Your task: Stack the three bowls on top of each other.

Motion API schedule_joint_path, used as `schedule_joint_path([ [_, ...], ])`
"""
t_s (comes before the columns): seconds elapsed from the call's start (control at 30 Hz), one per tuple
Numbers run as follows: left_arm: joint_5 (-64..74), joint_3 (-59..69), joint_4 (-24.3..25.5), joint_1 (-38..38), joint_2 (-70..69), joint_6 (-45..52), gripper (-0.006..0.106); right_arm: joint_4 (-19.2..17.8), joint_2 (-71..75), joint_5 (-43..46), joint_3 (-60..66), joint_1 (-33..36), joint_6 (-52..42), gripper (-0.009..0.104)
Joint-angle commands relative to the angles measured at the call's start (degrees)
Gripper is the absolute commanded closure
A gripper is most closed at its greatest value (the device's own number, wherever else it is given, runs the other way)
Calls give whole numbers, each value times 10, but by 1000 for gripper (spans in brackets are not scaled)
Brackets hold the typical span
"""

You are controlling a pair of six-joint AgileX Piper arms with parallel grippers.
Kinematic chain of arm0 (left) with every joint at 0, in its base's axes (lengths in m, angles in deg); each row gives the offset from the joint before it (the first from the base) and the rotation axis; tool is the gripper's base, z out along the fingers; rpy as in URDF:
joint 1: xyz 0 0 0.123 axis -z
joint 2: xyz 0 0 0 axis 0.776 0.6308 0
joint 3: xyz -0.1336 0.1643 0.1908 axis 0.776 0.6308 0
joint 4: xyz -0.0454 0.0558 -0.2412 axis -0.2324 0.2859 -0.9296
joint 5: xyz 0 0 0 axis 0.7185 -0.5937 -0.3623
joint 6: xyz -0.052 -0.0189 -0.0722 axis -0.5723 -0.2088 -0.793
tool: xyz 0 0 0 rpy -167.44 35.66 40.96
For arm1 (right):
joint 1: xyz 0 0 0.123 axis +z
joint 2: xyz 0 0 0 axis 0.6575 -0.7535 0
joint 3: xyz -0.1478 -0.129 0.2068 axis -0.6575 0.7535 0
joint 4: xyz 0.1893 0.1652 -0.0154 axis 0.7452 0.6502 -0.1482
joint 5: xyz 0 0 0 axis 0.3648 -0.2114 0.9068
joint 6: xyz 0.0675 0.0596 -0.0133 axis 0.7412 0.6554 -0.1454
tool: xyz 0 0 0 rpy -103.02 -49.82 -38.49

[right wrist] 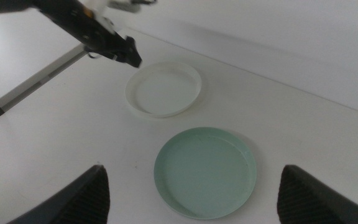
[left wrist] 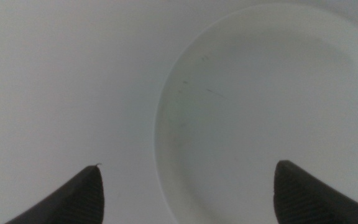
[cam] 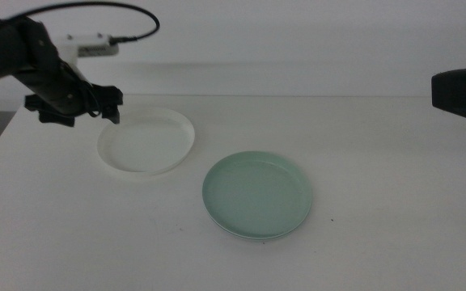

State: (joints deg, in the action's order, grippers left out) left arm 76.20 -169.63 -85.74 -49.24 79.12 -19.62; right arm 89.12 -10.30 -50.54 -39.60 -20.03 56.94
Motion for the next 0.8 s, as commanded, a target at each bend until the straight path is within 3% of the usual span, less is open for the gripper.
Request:
schedule_joint_path([
  [0.0, 11, -35, 4, 1, 41, 0, 7, 0, 1, 4, 1, -5, -2, 4],
  [0.23, -18, -49, 2, 1, 103, 0, 13, 0, 1, 4, 1, -5, -2, 4],
  [0.47, -47, -49, 2, -1, 126, 0, 35, 0, 1, 4, 1, -5, -2, 4],
  [0.63, -49, -49, -18, -4, 144, 0, 67, 0, 1, 4, 1, -5, -2, 4],
  [0.77, -51, -49, -26, -12, 139, 0, 100, 0, 1, 4, 1, -5, -2, 4],
])
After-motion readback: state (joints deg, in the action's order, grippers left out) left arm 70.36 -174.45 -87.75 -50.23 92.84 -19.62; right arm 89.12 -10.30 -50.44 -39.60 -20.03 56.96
